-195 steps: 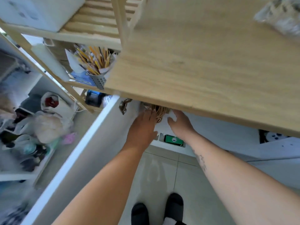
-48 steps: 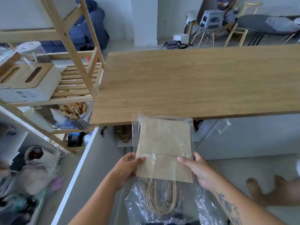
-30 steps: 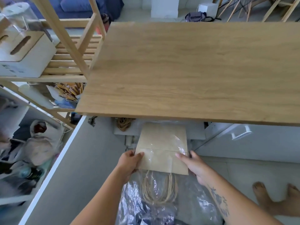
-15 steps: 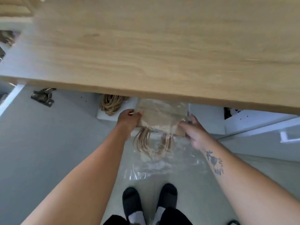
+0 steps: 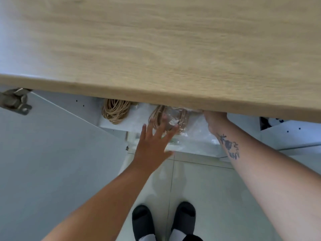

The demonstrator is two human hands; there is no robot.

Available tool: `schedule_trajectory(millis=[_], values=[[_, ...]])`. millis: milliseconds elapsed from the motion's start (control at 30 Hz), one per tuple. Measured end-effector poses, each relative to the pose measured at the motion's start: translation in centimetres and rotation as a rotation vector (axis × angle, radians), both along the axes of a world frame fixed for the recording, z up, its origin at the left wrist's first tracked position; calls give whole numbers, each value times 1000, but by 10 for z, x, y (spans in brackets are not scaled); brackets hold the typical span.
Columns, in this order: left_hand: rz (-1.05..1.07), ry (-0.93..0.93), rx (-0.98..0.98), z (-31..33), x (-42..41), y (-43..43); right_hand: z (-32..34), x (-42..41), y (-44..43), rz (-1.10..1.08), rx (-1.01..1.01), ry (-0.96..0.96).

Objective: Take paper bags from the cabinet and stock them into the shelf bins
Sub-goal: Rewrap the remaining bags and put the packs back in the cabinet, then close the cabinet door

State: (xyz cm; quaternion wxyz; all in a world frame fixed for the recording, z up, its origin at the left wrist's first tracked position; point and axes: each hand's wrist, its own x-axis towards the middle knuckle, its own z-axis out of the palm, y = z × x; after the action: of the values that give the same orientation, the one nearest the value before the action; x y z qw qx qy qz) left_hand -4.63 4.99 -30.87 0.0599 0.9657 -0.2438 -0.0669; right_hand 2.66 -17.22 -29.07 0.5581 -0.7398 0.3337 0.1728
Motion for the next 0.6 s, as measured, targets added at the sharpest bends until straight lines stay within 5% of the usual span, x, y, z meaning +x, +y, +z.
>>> schedule_trajectory(millis=[100,233,333,600], values=[[95,-110,55,-12,19,-8,7,-19,6,127,-541,-318],[119,-78,61,-13,41,-14,-11,-55,11,591,-750,-631],[101,-22,97,-12,48,-16,-25,-60,13,810,-884,-495],[100,98,86,41,15,-6,23,-72,24,907,-980,-261]])
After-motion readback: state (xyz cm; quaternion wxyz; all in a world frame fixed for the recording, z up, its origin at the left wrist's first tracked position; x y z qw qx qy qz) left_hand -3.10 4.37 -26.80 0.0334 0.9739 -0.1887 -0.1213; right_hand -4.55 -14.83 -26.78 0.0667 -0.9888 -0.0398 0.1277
